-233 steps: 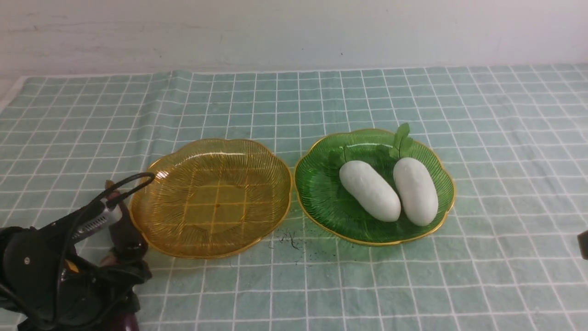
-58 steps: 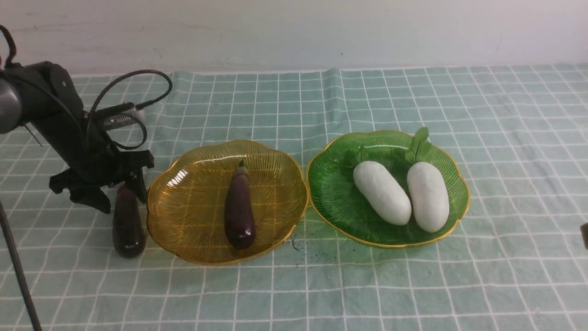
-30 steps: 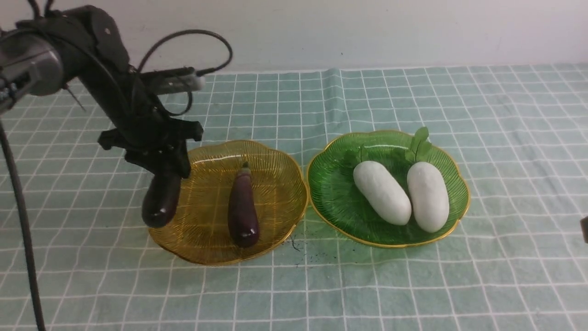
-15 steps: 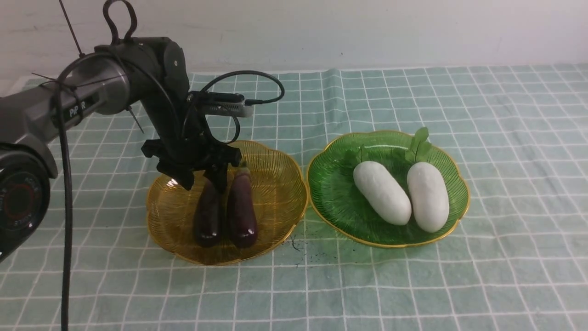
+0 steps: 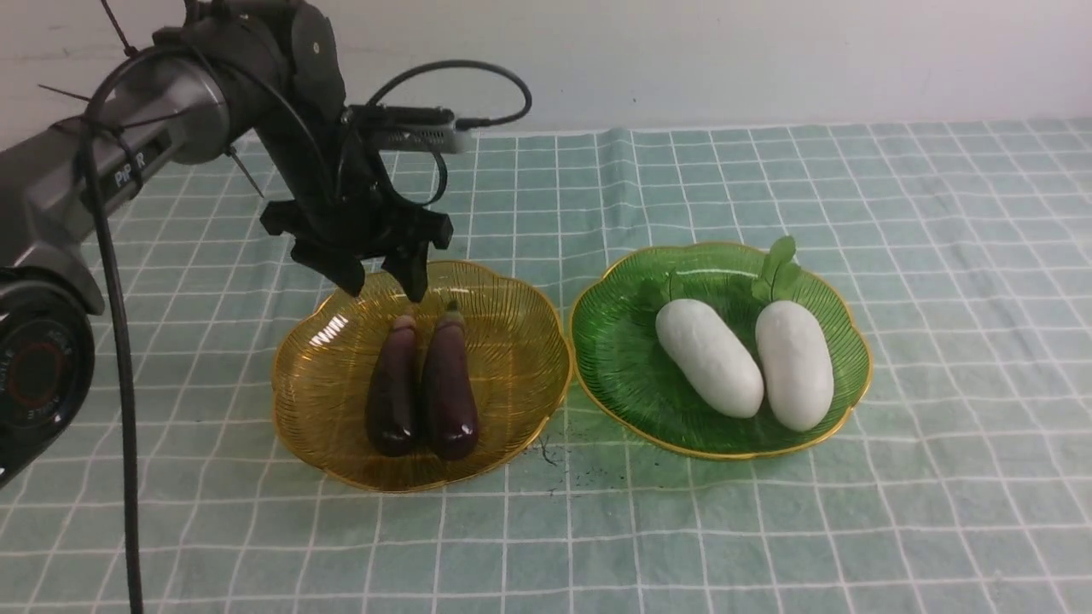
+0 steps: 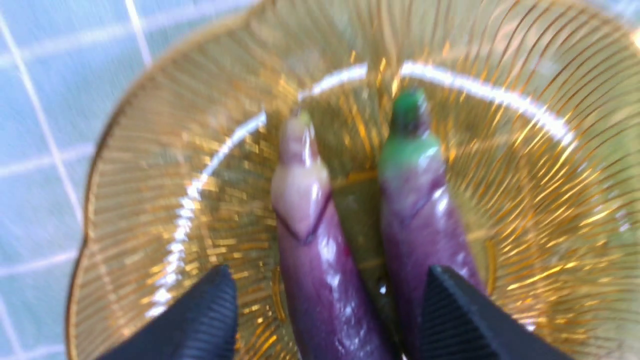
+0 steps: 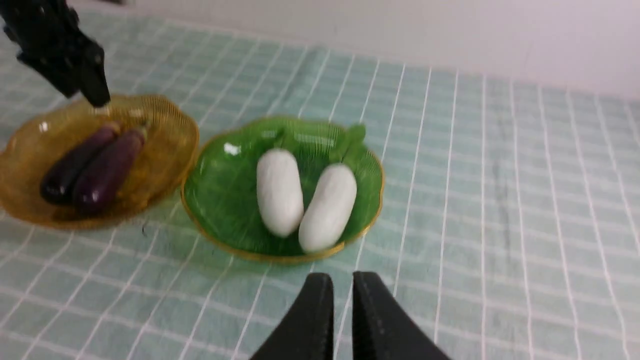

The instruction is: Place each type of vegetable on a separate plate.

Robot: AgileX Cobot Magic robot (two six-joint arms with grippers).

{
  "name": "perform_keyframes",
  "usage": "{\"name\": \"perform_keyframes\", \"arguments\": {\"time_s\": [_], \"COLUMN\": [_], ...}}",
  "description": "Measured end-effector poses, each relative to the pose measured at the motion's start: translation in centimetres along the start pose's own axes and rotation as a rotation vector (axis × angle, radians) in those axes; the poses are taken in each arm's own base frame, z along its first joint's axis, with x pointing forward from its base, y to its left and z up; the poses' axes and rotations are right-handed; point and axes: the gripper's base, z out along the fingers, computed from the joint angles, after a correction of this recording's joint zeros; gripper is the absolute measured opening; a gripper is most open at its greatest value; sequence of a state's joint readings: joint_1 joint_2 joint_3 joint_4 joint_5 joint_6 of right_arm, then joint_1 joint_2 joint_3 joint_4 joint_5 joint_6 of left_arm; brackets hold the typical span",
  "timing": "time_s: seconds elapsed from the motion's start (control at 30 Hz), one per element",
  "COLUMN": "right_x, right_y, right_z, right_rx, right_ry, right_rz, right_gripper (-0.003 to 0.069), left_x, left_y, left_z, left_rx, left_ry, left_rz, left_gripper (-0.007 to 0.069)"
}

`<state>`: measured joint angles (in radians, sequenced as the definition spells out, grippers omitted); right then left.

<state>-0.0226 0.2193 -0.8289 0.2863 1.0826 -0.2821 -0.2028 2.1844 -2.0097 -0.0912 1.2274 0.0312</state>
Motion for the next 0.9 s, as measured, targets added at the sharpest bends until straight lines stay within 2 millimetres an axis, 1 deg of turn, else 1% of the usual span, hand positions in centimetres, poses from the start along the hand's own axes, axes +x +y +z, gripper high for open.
{"name": "perform_keyframes", "arguments": {"time_s": [0.07,0.13,0.17,0.2,0.23,0.3,0.33,0.37,0.47,0.53,0.57,0.73,0.83,0.9], "right_x": [1.6,2.9,3.6,3.6,4.7,5.8,5.8,6.4,7.3,7.6,8.2,9.5,10.4,10.6], "right_y": [0.1,-0.1,-0.2,-0.3,-0.5,-1.0,-1.1,-1.3,-1.6,-1.6,-1.6,-1.5,-1.4,-1.3], "right_z": [0.4,1.6,2.2,2.3,3.4,4.8,4.8,5.4,6.1,6.4,6.7,7.5,8.0,8.0], "right_rx": [0.010,0.036,0.041,0.048,0.058,0.081,0.087,0.097,0.114,0.116,0.116,0.109,0.095,0.086], "right_ry": [-0.104,-0.215,-0.231,-0.254,-0.288,-0.352,-0.367,-0.389,-0.412,-0.404,-0.386,-0.327,-0.275,-0.253], "right_rz": [0.017,0.048,0.063,0.068,0.101,0.164,0.169,0.204,0.240,0.247,0.251,0.258,0.262,0.262], "right_gripper": [0.0055,0.0055,0.0055,0.0055,0.0055,0.0055,0.0055,0.0055,0.0055,0.0055,0.0055,0.0055,0.0055,0.0055], "left_x": [-0.3,-0.5,-0.5,-0.5,-0.5,-0.5,-0.5,-0.5,-0.5,-0.5,-0.5,-0.6,-0.5,-0.5], "left_y": [0.0,-0.1,-0.1,-0.1,-0.1,-0.1,-0.1,-0.1,-0.1,-0.1,-0.1,-0.2,-0.4,-0.6], "left_z": [-0.5,-0.8,-0.8,-0.8,-0.9,-0.9,-0.9,-0.9,-0.9,-0.9,-0.9,-1.0,-1.9,-3.1], "left_rx": [0.000,0.003,0.003,0.004,0.005,0.006,0.006,0.006,0.007,0.007,0.007,0.009,0.025,0.032], "left_ry": [-0.021,-0.032,-0.033,-0.033,-0.034,-0.034,-0.035,-0.035,-0.035,-0.034,-0.034,-0.037,-0.055,-0.079], "left_rz": [0.001,0.001,0.001,0.001,0.001,0.005,0.005,0.007,0.008,0.008,0.008,0.008,0.005,0.012], "left_gripper": [0.0370,0.0309,0.0292,0.0286,0.0245,0.0179,0.0167,0.0111,0.0043,0.0024,0.0001,-0.0008,-0.0008,-0.0008]}}
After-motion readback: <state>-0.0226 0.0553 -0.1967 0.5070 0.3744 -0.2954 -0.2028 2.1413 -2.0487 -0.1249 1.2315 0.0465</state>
